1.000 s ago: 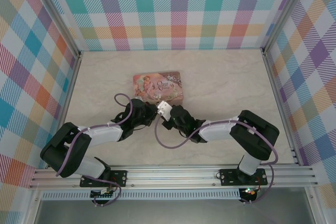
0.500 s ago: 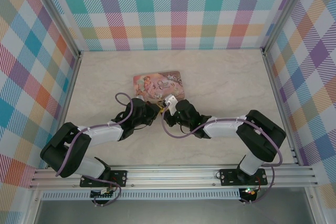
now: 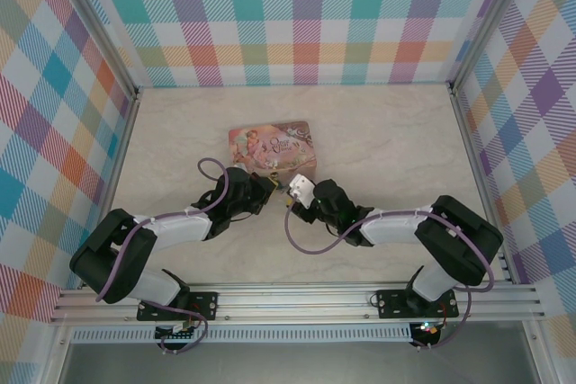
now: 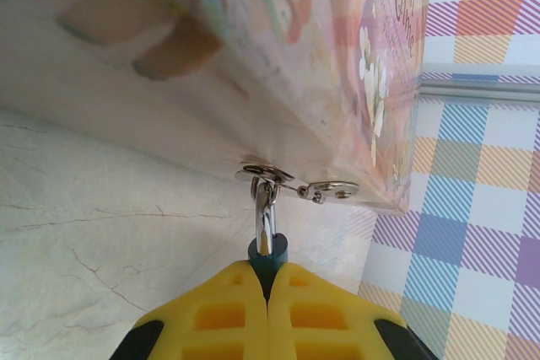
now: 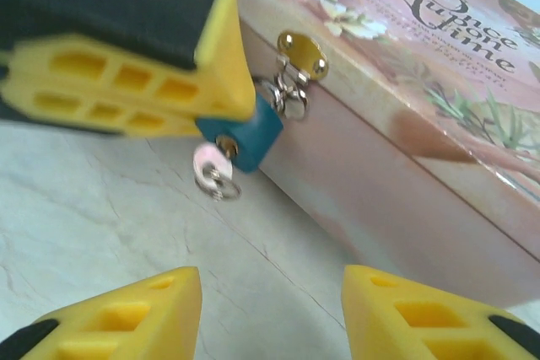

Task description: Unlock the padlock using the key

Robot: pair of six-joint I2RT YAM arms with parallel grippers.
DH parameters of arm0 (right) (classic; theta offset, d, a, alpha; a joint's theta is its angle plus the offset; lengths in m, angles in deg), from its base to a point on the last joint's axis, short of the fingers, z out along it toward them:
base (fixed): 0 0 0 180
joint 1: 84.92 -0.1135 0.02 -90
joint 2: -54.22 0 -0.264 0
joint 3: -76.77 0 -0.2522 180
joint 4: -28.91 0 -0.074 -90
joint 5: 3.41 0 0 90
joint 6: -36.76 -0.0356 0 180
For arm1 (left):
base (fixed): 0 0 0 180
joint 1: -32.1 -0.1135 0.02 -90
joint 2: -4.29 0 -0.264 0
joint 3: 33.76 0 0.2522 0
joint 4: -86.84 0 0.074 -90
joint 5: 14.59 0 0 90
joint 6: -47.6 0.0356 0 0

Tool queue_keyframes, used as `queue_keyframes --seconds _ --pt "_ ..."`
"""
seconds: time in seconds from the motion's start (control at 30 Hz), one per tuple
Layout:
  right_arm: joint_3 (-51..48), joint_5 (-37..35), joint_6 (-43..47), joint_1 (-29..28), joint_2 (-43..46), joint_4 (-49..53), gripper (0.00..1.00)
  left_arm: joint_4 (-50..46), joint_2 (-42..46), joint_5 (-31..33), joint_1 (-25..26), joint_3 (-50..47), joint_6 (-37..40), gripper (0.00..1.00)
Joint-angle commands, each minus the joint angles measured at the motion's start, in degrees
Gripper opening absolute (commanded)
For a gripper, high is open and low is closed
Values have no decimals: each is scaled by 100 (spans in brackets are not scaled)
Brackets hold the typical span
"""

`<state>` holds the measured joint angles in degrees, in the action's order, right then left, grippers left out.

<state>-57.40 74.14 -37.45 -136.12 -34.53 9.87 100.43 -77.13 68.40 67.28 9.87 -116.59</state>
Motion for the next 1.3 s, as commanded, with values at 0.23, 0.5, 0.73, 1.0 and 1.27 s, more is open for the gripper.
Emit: queue_keyframes --seconds 0.23,0.5,0.73,1.0,1.27 --pt "138 -572 2007 -341 -317 -1139 52 292 4 17 53 202 -69 0" --pt "325 -557 1985 -394 -528 -1136 51 283 30 27 59 179 -67 0" --pt "400 -592 1895 -486 -643 -1115 41 284 25 25 59 175 -69 0" --pt "541 -635 1796 -555 -808 -1115 32 306 18 26 68 177 -77 0" --pt "541 -797 1788 -554 -877 -1167 19 305 21 33 64 160 -84 0"
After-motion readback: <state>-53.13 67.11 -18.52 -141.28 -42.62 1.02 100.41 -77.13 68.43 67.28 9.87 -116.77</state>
